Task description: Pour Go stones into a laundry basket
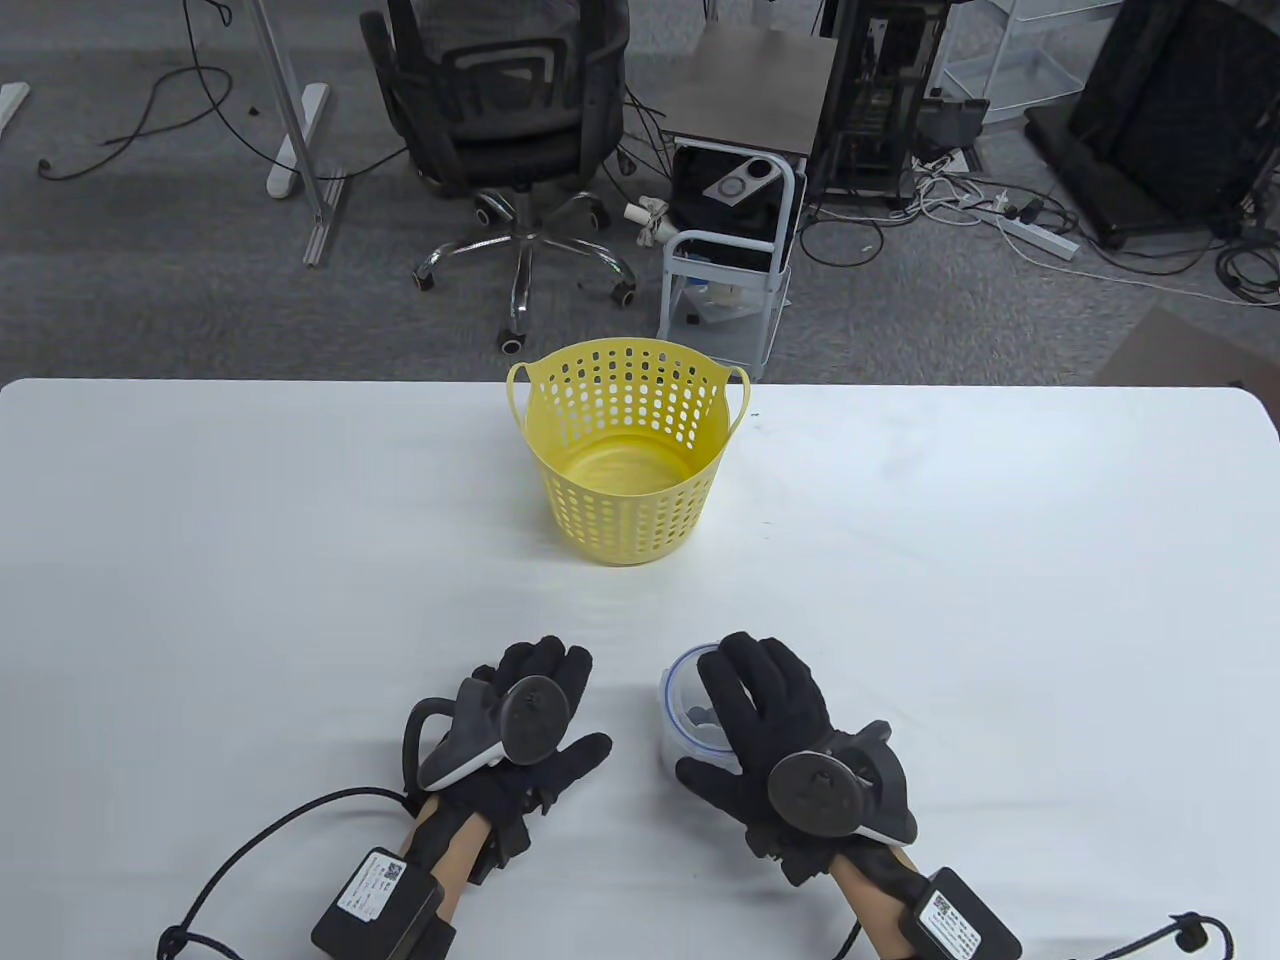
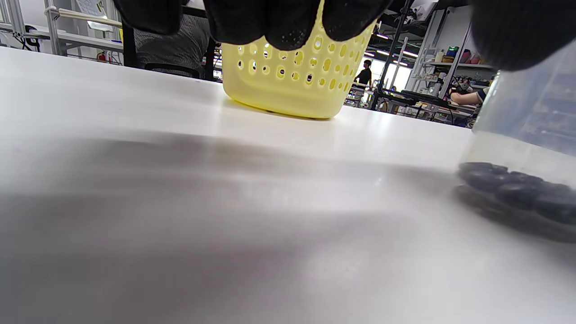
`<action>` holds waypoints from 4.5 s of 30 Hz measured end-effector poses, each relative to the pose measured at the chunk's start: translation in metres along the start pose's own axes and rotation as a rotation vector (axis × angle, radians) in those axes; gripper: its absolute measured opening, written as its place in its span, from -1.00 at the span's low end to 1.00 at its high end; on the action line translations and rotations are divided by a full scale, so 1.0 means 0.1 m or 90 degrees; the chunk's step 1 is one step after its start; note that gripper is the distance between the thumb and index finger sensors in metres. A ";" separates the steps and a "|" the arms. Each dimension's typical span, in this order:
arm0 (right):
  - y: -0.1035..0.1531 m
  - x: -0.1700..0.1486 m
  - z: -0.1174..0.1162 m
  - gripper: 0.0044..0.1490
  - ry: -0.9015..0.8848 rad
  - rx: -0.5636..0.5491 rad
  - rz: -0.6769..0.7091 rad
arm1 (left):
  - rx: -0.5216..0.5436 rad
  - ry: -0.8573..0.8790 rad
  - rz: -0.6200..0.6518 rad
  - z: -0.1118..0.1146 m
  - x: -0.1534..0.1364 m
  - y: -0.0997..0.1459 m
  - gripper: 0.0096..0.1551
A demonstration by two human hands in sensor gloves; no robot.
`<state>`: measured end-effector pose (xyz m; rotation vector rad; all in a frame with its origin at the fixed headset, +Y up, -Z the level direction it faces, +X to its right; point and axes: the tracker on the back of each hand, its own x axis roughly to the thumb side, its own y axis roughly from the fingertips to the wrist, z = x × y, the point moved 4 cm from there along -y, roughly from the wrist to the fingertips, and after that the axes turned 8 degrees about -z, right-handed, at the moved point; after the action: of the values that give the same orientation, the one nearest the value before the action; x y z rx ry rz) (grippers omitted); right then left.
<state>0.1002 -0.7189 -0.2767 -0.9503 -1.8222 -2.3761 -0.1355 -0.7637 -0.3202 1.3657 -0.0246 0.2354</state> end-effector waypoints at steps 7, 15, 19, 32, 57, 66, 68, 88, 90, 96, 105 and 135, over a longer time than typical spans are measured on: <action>-0.01 0.01 -0.08 0.23 0.008 0.023 0.012 | 0.000 0.001 0.001 0.00 0.00 0.00 0.09; 0.00 -0.12 0.15 0.21 -0.100 0.002 -0.006 | -0.009 0.007 0.004 0.00 -0.02 0.00 0.09; -0.05 -0.31 0.35 0.13 -0.122 -0.042 -0.088 | 0.014 0.031 0.010 -0.06 -0.08 0.03 0.05; -0.24 -0.97 0.18 -0.10 -0.175 0.072 -0.345 | 0.081 0.247 -0.035 -0.21 -0.20 0.06 -0.22; -0.10 -0.97 -0.14 -0.18 -0.330 0.222 -0.384 | -0.017 0.343 -0.100 -0.10 0.38 -0.04 -0.21; -0.09 -0.98 -0.18 -0.20 -0.367 0.246 -0.394 | -0.098 0.443 -0.078 0.09 0.34 -0.13 -0.16; -0.08 -0.99 -0.21 -0.19 -0.381 0.269 -0.403 | -0.098 0.433 -0.074 0.08 0.35 -0.14 -0.16; -0.15 -0.99 0.05 -0.02 -0.403 0.097 -0.415 | -0.044 0.392 -0.051 -0.11 0.42 0.02 0.26; -0.15 -0.99 0.02 -0.04 -0.401 0.096 -0.418 | -0.075 0.388 -0.037 -0.09 0.48 0.05 0.32; -0.16 -0.96 -0.08 -0.09 -0.379 0.119 -0.423 | -0.112 0.345 -0.022 -0.05 0.59 0.06 0.42; -0.14 -0.96 -0.11 -0.07 -0.415 0.142 -0.417 | -0.122 0.363 -0.036 -0.04 0.53 0.04 0.34; -0.06 -0.53 -0.24 0.47 -0.351 0.272 -0.334 | 0.199 0.403 -0.120 -0.20 0.07 -0.07 -0.01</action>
<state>0.1300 -0.7567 -0.3094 -1.2766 -2.9434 -1.8792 -0.1293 -0.7445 -0.3300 1.5371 0.6899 0.5182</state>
